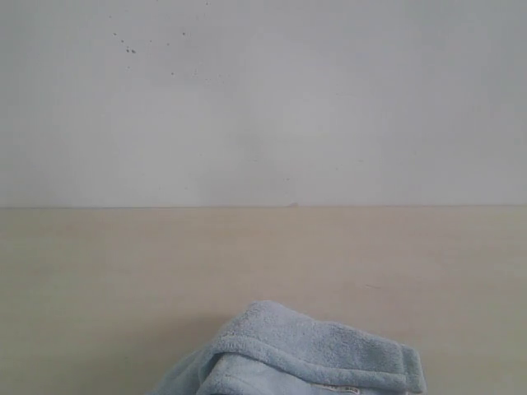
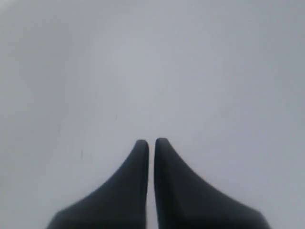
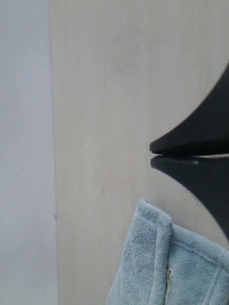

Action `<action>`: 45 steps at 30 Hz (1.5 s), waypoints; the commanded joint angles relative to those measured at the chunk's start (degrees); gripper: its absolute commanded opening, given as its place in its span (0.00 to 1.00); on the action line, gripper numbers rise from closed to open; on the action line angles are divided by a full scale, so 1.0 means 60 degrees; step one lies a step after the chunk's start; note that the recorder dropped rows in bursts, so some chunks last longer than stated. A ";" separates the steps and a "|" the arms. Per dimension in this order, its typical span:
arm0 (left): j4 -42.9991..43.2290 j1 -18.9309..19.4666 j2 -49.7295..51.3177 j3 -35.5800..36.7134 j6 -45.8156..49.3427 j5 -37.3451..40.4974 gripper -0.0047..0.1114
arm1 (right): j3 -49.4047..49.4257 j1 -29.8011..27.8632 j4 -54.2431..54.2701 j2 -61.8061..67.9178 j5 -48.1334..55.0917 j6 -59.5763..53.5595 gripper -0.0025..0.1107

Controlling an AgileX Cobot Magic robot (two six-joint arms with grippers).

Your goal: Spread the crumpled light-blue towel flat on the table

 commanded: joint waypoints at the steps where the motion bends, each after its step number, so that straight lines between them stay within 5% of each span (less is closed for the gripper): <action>1: 0.4675 0.0012 0.1693 -0.1997 -0.0215 -0.0314 0.07 | -0.0013 -0.0034 -0.0022 -0.0037 -0.0041 -0.0049 0.02; 2: 0.7505 0.0012 0.3126 -0.2945 -0.0412 0.1666 0.07 | -0.0013 -0.0034 -0.0022 -0.0037 -0.0041 -0.0049 0.02; 3: 0.8360 0.0012 0.4068 -0.3503 -0.0412 0.3146 0.07 | -0.0013 -0.0034 -0.0022 -0.0037 -0.0041 -0.0049 0.02; 4: 0.8927 -0.0048 0.6029 -0.4546 -0.0412 0.6349 0.07 | -0.0013 -0.0034 -0.0022 -0.0037 -0.0041 -0.0049 0.02; 7: 0.7897 -0.0400 1.0262 -0.6142 -0.0588 1.1278 0.07 | -0.0013 -0.0034 -0.0022 -0.0037 -0.0041 -0.0049 0.02; 8: 0.6432 -0.0578 1.1892 -0.6492 0.0383 1.2771 0.07 | -0.0013 -0.0034 -0.0022 -0.0037 -0.0041 -0.0049 0.02; 10: 0.4975 -0.0828 1.3220 -0.6461 0.1757 1.3472 0.07 | -0.0013 -0.0034 -0.0022 -0.0037 -0.0041 -0.0049 0.02; 16: 0.2002 -0.1915 1.4546 -0.5616 0.4771 1.1885 0.07 | -0.0013 -0.0034 -0.0022 -0.0037 -0.0041 -0.0049 0.02; 23: 0.1820 -0.2807 1.4567 -0.4638 0.7420 0.8731 0.08 | -0.0013 -0.0034 -0.0022 -0.0037 -0.0041 -0.0049 0.02; 28: -0.0303 -0.3166 1.5022 -0.4279 0.9673 0.8876 0.16 | -0.0013 -0.0034 -0.0022 -0.0037 -0.0041 -0.0049 0.02; 35: -0.1397 -0.3314 1.5996 -0.4299 1.0207 0.9699 0.61 | -0.0013 -0.0034 -0.0022 -0.0037 -0.0041 -0.0049 0.02; 45: -0.0989 -0.3616 1.7007 -0.4299 1.1209 0.8956 0.56 | -0.0013 -0.0034 -0.0022 -0.0037 -0.0041 -0.0049 0.02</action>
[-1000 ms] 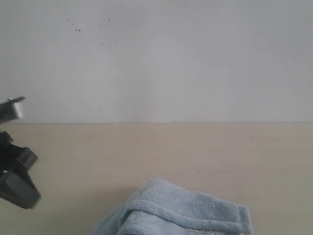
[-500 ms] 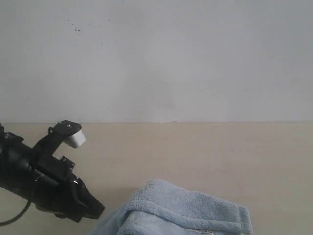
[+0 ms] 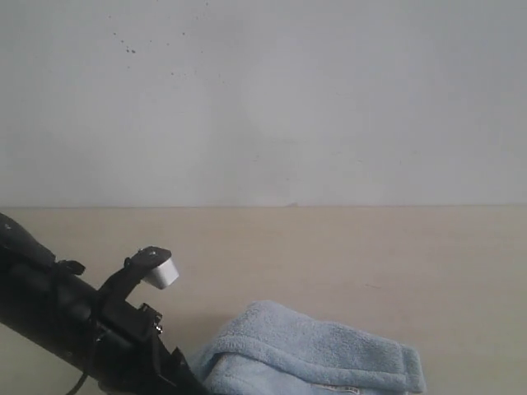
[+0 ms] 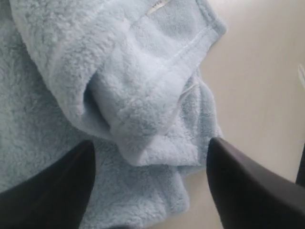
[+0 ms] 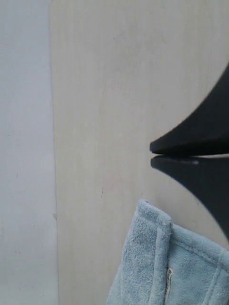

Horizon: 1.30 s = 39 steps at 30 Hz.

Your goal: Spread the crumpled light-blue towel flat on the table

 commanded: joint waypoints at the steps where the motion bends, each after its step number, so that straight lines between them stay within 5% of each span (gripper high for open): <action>1: 0.0623 -0.0428 0.0432 0.0029 0.0339 -0.0767 0.56 | -0.0013 -0.0034 -0.0022 -0.0037 -0.0041 -0.0049 0.02; 6: 0.0707 -0.1208 0.0498 0.0011 0.0191 -0.1933 0.48 | -0.0013 -0.0034 -0.0022 -0.0037 -0.0041 -0.0049 0.02; 11: 0.0707 -0.1425 0.0498 -0.0094 -0.0182 -0.1411 0.08 | -0.0013 -0.0034 -0.0022 -0.0037 -0.0041 -0.0049 0.02; 20: 0.0724 -0.1425 -0.1029 -0.0860 -0.0354 0.0091 0.07 | -0.0013 -0.0034 -0.0022 -0.0037 -0.0041 -0.0049 0.02; 30: 0.1634 -0.1425 -0.4247 -0.0899 -0.1005 0.0092 0.07 | -0.0013 -0.0034 -0.0022 -0.0037 -0.0041 -0.0049 0.02; 39: 0.1831 -0.1425 -0.5194 -0.0899 -0.1167 0.0142 0.07 | -0.0013 -0.0034 -0.0545 -0.0037 -0.0380 -0.0543 0.02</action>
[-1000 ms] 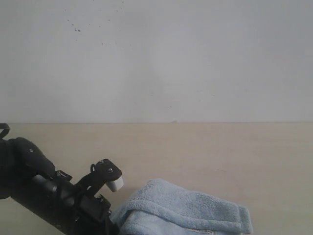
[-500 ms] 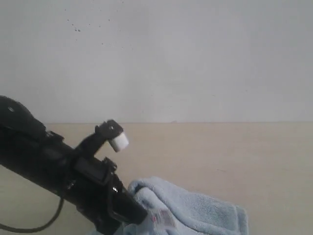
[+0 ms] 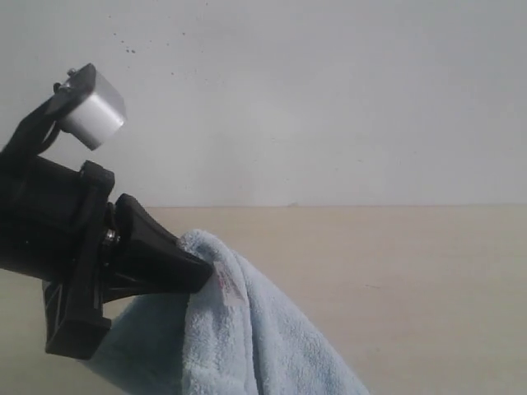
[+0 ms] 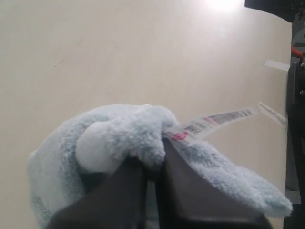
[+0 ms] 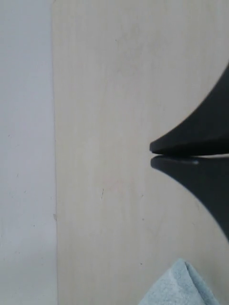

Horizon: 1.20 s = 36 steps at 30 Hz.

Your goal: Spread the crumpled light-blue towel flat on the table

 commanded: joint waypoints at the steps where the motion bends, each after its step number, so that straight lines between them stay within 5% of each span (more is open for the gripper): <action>1: -0.0006 -0.0091 -0.0188 -0.0018 -0.0103 0.0093 0.07 | -0.0013 -0.0034 -0.0424 -0.0037 -0.0551 -0.0408 0.02; 11: -0.0006 -0.0091 -0.0185 -0.0018 -0.0103 0.0028 0.07 | -0.0013 -0.0034 0.6013 -0.0037 -0.3473 0.3024 0.02; 17: 0.0363 -0.0091 -0.0185 -0.0018 -0.0103 0.0090 0.07 | -0.0013 -0.0034 0.6458 -0.0037 -0.3731 0.4535 0.02; 27: 0.0379 -0.0091 -0.0185 0.0346 -0.0103 -0.0538 0.07 | -0.0813 -0.0034 0.6458 -0.0037 -0.4402 1.2846 0.02; 32: 0.0355 -0.0091 -0.0185 0.0346 -0.0103 -0.0538 0.07 | -0.2666 -0.0034 0.6315 -0.0037 -0.3160 1.3047 0.02; 36: 0.0358 -0.0091 -0.0185 0.0346 -0.0103 -0.0434 0.07 | -0.4283 -0.0034 0.5796 0.0100 -0.4069 1.1695 0.02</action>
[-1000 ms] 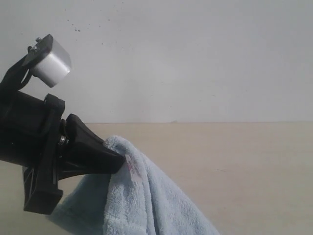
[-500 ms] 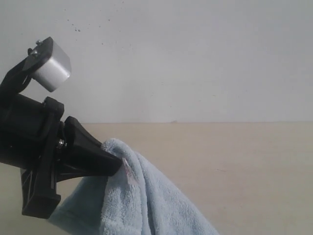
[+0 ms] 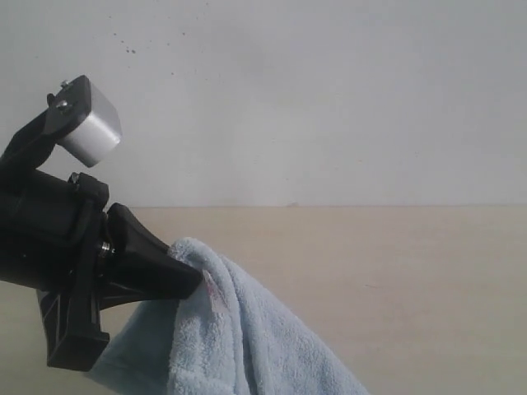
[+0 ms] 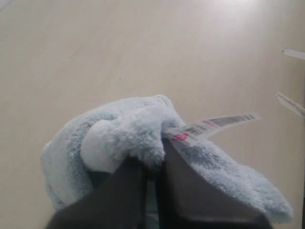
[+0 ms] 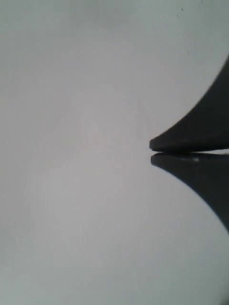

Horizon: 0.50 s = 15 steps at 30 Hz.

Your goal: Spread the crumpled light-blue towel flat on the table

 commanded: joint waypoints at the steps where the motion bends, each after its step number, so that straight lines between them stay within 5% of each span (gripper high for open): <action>1: -0.0057 -0.0091 -0.0076 0.0046 -0.0065 0.0022 0.07 | -0.1665 -0.0034 -0.1167 0.0357 -0.1147 -0.2180 0.02; 5: -0.0057 -0.0091 -0.0076 0.0046 -0.0065 -0.0003 0.07 | -0.3257 -0.0034 -0.5668 0.2001 -0.2195 -0.8497 0.02; 7: -0.0057 -0.0091 -0.0076 0.0046 -0.0065 -0.0003 0.07 | -0.3619 -0.0034 -0.8001 0.3013 -0.1849 -0.9969 0.02; 11: -0.0057 -0.0091 -0.0076 0.0046 -0.0065 0.0016 0.07 | -0.3663 -0.0034 -1.0135 0.5351 -0.0219 -1.1652 0.02; 15: -0.0057 -0.0091 -0.0076 0.0046 -0.0065 0.0016 0.07 | -0.3663 -0.0034 -0.8816 0.7216 0.2602 -1.0212 0.02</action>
